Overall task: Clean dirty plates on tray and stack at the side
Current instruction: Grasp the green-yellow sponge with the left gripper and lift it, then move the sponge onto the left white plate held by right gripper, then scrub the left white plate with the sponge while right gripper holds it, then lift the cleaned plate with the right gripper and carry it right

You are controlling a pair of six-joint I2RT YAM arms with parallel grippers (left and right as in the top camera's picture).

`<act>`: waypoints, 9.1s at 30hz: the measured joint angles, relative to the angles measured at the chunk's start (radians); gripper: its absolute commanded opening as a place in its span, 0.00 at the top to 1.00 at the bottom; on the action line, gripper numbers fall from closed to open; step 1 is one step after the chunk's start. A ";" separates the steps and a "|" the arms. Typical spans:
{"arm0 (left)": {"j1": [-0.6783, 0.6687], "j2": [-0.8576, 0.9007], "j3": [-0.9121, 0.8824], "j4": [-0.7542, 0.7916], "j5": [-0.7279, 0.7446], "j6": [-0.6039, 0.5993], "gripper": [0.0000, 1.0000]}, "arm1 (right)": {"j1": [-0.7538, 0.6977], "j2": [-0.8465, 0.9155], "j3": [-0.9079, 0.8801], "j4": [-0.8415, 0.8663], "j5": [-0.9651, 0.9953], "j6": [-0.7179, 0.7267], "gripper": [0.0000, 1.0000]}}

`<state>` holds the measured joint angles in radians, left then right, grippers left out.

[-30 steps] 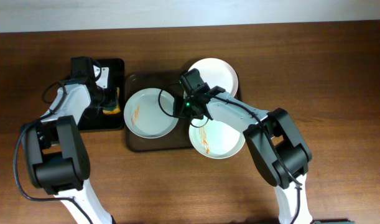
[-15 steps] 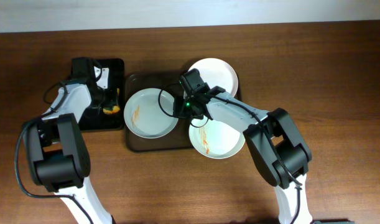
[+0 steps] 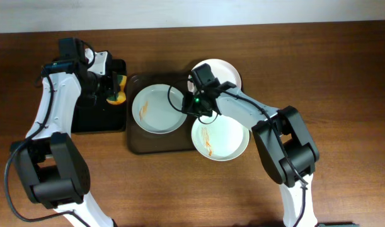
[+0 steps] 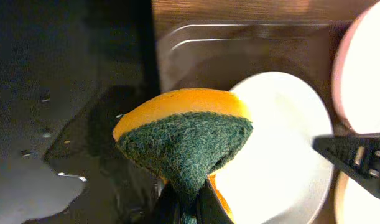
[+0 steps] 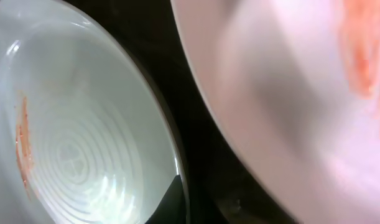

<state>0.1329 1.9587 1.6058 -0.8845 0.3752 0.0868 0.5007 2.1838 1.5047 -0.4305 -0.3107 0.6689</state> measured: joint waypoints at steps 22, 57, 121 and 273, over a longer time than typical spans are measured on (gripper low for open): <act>-0.247 0.235 0.016 0.122 -0.202 -0.084 0.99 | 0.051 0.007 0.108 -0.160 0.237 -0.041 0.96; -0.362 0.276 0.078 0.021 -0.507 -0.405 0.99 | 0.060 0.013 0.126 -0.201 0.142 -0.018 0.96; -0.225 0.227 -0.002 -0.144 -0.221 0.026 0.99 | -0.029 0.034 0.135 -0.182 -0.055 -0.103 0.77; -0.229 0.319 0.384 -0.125 -0.352 -0.246 0.99 | -0.036 0.084 0.148 -0.245 -0.166 -0.135 0.96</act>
<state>-0.0963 2.2776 1.9900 -1.0096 0.0235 -0.1589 0.4648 2.2681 1.6531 -0.6758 -0.4770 0.5343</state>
